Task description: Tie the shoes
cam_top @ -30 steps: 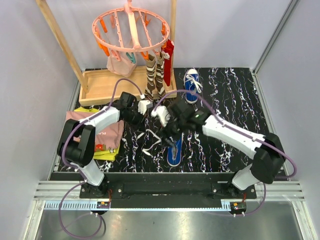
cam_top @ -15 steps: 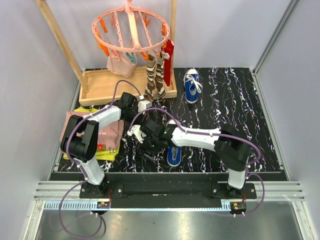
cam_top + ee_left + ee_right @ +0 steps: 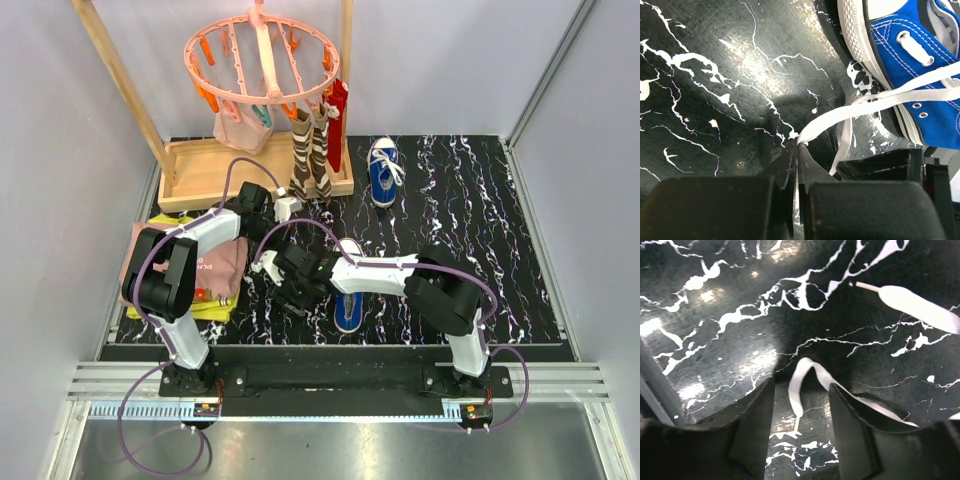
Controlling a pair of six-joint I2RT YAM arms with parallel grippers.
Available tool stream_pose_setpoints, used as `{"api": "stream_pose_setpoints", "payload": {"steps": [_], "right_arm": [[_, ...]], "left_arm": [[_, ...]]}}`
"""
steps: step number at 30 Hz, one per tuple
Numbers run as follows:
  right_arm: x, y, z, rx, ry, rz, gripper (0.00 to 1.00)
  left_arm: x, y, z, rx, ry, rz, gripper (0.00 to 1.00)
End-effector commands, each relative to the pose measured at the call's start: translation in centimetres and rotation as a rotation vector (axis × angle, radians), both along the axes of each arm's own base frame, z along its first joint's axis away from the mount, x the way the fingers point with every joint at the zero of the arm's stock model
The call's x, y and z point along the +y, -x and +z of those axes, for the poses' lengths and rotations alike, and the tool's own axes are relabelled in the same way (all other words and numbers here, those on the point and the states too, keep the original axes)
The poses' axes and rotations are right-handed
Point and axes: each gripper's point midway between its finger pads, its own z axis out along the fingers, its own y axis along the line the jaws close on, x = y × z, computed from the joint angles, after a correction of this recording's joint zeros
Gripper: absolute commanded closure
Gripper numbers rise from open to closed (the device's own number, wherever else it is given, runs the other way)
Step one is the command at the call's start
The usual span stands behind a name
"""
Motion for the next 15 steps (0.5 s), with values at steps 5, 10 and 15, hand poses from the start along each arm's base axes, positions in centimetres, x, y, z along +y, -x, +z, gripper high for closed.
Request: {"api": "stream_pose_setpoints", "payload": {"steps": [5,10,15], "right_arm": [[1.1,-1.8,1.2,-0.084,-0.021,-0.031,0.7],[-0.5,-1.6,3.6,-0.113,-0.022,-0.03,1.0],[-2.1,0.9,11.5,-0.049,-0.17,0.054,1.0]], "left_arm": [[-0.7,-1.1,0.9,-0.031,0.051,-0.008,1.0],[-0.7,-0.9,1.5,-0.043,0.058,-0.014,1.0],[-0.7,0.0,3.6,-0.098,0.084,-0.041,1.0]]}}
